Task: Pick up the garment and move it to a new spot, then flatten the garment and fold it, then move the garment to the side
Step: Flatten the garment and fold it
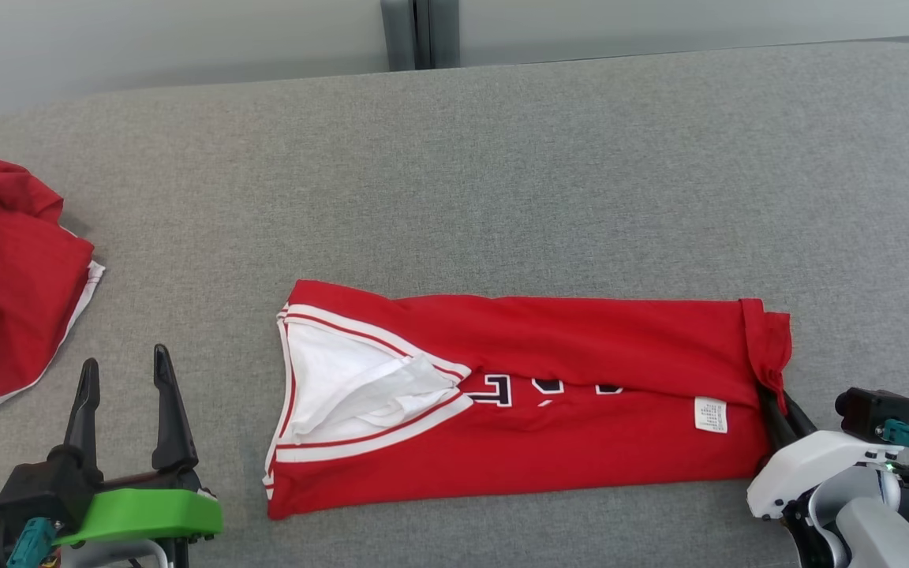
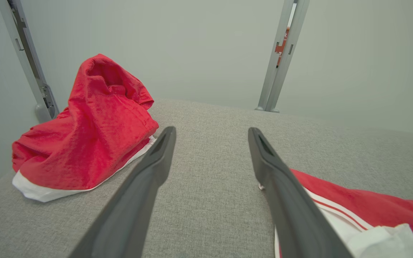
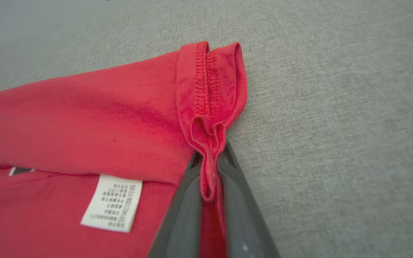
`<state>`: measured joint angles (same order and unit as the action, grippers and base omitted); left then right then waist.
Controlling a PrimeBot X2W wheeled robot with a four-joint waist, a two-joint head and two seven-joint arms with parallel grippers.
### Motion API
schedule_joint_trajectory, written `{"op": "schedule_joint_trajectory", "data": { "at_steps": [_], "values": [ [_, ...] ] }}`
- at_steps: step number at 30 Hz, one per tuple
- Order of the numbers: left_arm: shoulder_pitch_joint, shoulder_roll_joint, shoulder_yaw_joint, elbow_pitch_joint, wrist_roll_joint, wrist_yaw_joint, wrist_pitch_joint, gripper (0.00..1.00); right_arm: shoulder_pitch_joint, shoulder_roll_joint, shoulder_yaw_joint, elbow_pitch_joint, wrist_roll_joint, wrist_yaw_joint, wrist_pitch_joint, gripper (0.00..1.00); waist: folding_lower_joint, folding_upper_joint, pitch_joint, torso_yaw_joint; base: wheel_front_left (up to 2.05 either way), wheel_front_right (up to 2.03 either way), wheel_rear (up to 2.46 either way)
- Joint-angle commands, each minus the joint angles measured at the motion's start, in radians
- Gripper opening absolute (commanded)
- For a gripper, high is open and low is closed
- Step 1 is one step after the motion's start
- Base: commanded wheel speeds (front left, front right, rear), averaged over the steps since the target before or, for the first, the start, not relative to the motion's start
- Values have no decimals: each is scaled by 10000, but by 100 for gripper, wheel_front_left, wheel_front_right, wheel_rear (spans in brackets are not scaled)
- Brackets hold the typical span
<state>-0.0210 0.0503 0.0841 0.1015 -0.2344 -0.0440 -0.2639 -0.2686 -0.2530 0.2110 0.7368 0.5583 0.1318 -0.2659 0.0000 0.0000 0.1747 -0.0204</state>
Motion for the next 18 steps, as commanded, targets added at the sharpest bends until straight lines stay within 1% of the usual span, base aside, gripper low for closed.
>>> {"op": "schedule_joint_trajectory", "data": {
  "at_steps": [1, 7, 14, 18],
  "values": [
    [165, 11, 15, 3, 66, 33, -1, 100, -34, -127, 18, 124, 113, -22, 29, 0, 0, 0, -67, -41, 0, 0, 0],
    [303, 12, 8, 11, 253, 73, -1, 100, -307, -792, -418, 76, 317, -23, 15, 0, 0, 0, -307, -146, 0, 0, 0],
    [434, 11, 82, -4, 270, 83, 1, 100, -302, -1808, -1242, 33, 217, -23, 14, 0, 0, 0, -497, -183, 0, 0, 0],
    [496, 11, 120, -19, 230, 106, 1, 100, -327, -2100, -1412, -57, 122, -22, 14, 0, 0, 0, -542, -214, 0, 0, 0]
  ]
}}
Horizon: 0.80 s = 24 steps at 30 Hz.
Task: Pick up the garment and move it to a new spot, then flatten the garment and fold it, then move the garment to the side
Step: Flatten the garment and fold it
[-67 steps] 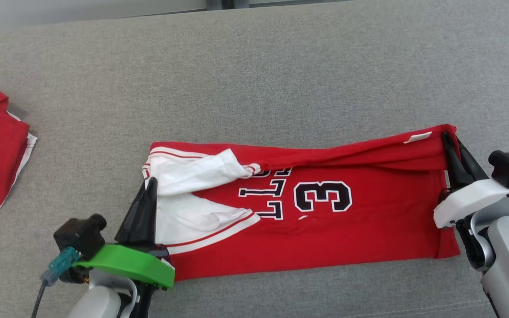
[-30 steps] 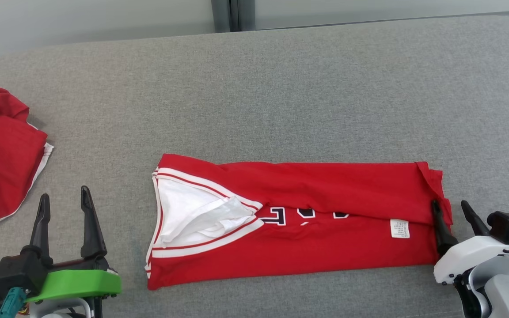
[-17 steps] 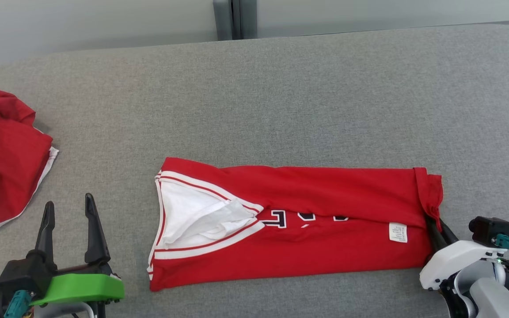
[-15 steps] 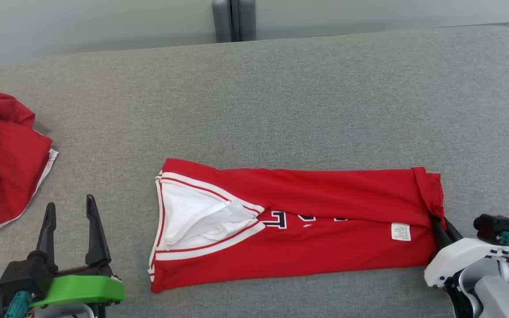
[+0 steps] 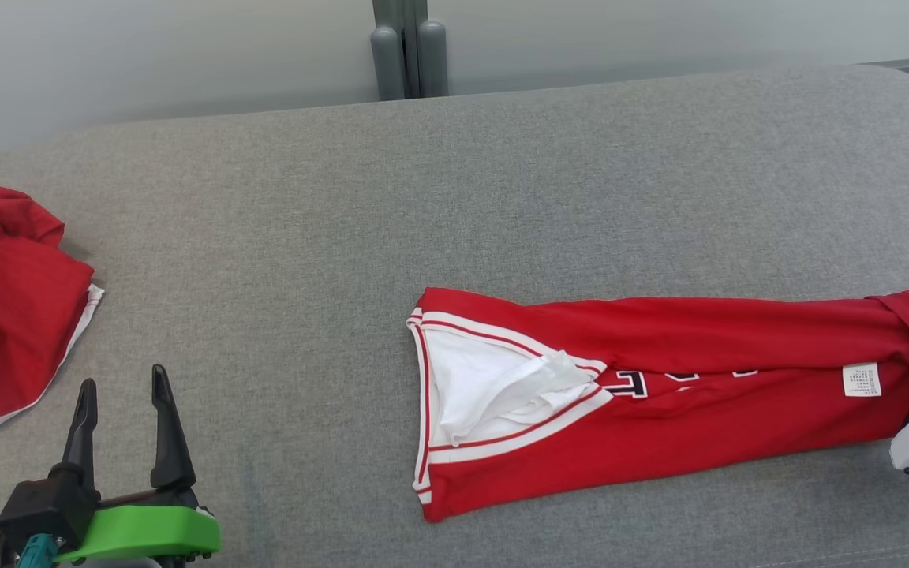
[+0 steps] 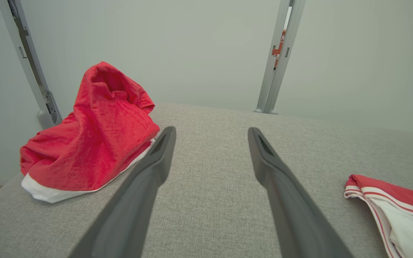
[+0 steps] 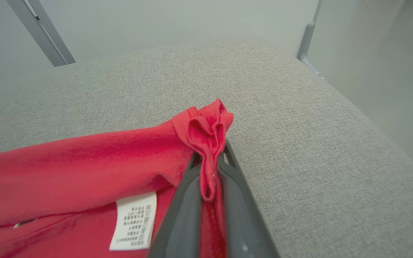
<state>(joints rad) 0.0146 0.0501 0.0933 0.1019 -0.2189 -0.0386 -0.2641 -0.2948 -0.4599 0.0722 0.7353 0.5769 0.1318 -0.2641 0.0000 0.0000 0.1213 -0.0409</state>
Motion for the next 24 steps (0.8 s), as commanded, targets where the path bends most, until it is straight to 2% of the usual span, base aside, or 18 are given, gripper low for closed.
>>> {"op": "schedule_joint_trajectory", "data": {
  "at_steps": [1, 13, 24],
  "values": [
    [159, 13, 15, -30, 54, 53, 1, 100, -82, -59, -17, -71, -81, -22, -4, 0, 0, 0, -22, -17, 0, 0, 0],
    [329, 14, -33, 62, -47, 78, 2, 100, 265, 791, 857, -1814, -151, -19, -2, 0, 0, 0, -283, -29, 0, 0, 0],
    [345, 13, -91, 119, -108, 124, 2, 100, 350, 1681, 2499, -3359, -237, -19, -2, 0, 0, 0, -362, 139, 0, 0, 0]
  ]
}}
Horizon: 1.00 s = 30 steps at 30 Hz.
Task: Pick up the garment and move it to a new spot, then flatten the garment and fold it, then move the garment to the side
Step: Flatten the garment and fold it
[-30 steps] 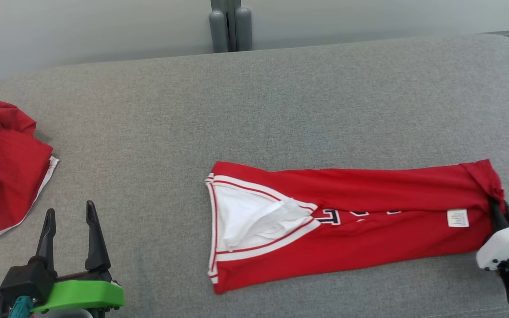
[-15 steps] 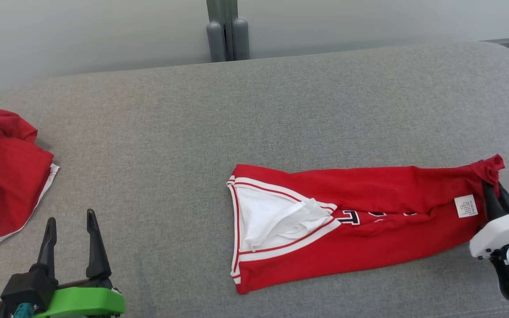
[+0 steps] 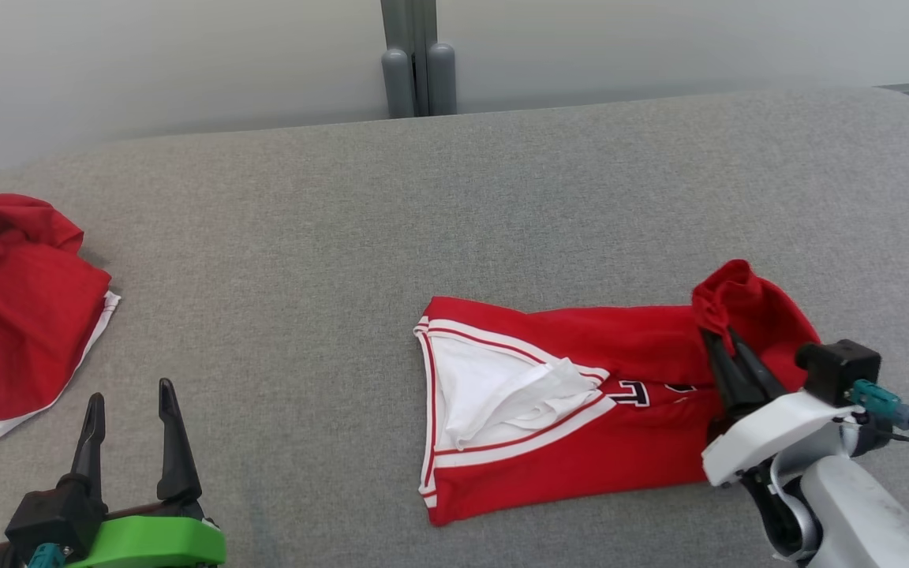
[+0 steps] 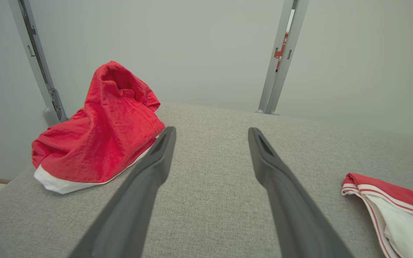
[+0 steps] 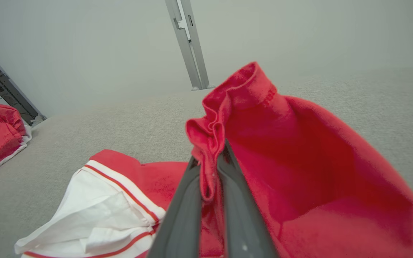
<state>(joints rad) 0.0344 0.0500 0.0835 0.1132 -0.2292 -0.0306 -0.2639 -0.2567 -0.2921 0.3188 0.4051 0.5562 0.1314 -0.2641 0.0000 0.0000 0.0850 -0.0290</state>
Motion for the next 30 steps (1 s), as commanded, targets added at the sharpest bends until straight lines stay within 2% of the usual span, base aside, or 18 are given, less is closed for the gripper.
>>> {"op": "schedule_joint_trajectory", "data": {
  "at_steps": [1, 15, 24, 26, 30],
  "values": [
    [136, 15, -2, 12, -10, 45, 1, 100, -114, 120, 248, -134, -33, -15, 3, 0, 0, 0, 7, 45, 0, 0, 0],
    [-179, 15, -255, 185, -91, 27, -1, 100, -1186, 1599, 2855, 98, 182, -13, 162, 0, 0, 0, 178, 541, 0, 0, 0],
    [-313, 16, -477, 309, -183, 72, -1, 100, -1692, 2114, 3668, 1032, 502, -13, 85, 0, 0, 0, 267, 862, 0, 0, 0],
    [-320, 16, -508, 339, -197, 85, -1, 100, -1796, 2155, 3757, 1195, 509, -13, 46, 100, 0, 0, 268, 892, 0, 0, 0],
    [-282, 16, -475, 381, -226, 100, -1, 100, -1933, 2178, 3782, 1232, 547, -13, -10, 100, 0, 0, 221, 856, 0, 0, 0]
  ]
}}
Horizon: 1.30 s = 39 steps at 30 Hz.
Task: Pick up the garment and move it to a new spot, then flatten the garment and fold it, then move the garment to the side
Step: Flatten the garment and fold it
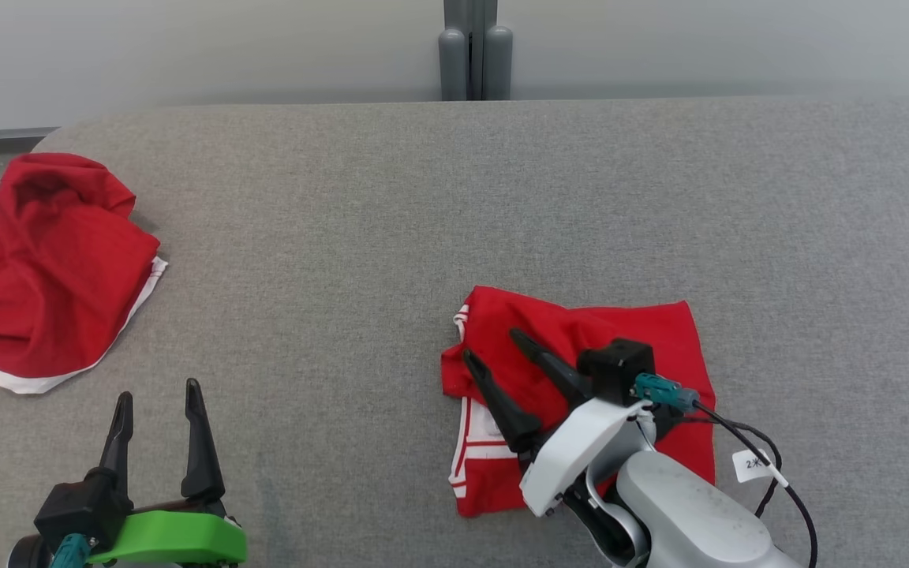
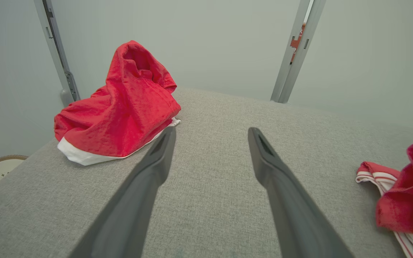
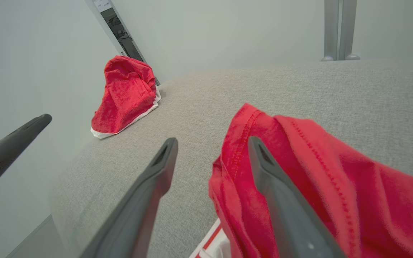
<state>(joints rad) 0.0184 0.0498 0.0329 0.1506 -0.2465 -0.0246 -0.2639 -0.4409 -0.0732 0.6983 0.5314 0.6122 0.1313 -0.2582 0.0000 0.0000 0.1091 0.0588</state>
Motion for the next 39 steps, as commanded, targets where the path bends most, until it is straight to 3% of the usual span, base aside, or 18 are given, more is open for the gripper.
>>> {"op": "schedule_joint_trajectory", "data": {
  "at_steps": [1, 8, 16, 21, 28, 39],
  "values": [
    [-91, 18, 56, 16, -54, 42, -1, 100, -125, -56, -55, -112, -44, -12, -79, 100, 0, 0, -50, -52, 0, 0, 0],
    [82, 18, 100, 4, -41, 22, 1, 100, 241, -631, -1113, -1607, -598, -12, -68, 100, 0, 0, -289, -254, 0, 0, 0],
    [294, 17, 85, -104, 19, 38, -1, 100, 1429, -1526, -3207, -3054, -1391, -12, -71, 100, 0, 0, -551, -433, 0, 0, 0],
    [423, 17, 130, -122, 63, -14, -1, 100, 2492, -1670, -4476, -3739, -1819, -12, -70, 100, 0, 0, -683, -547, 0, 0, 0],
    [563, 17, 137, -198, 88, 10, 1, 100, 3981, -1283, -5824, -4377, -2127, -10, -72, 100, 0, 0, -840, -705, 0, 0, 0],
    [578, 18, 84, -165, 385, -63, 1, 100, 4955, -672, -6420, -4862, -2713, -10, -73, 100, 0, 0, -1037, -837, 0, 0, 0]
  ]
}}
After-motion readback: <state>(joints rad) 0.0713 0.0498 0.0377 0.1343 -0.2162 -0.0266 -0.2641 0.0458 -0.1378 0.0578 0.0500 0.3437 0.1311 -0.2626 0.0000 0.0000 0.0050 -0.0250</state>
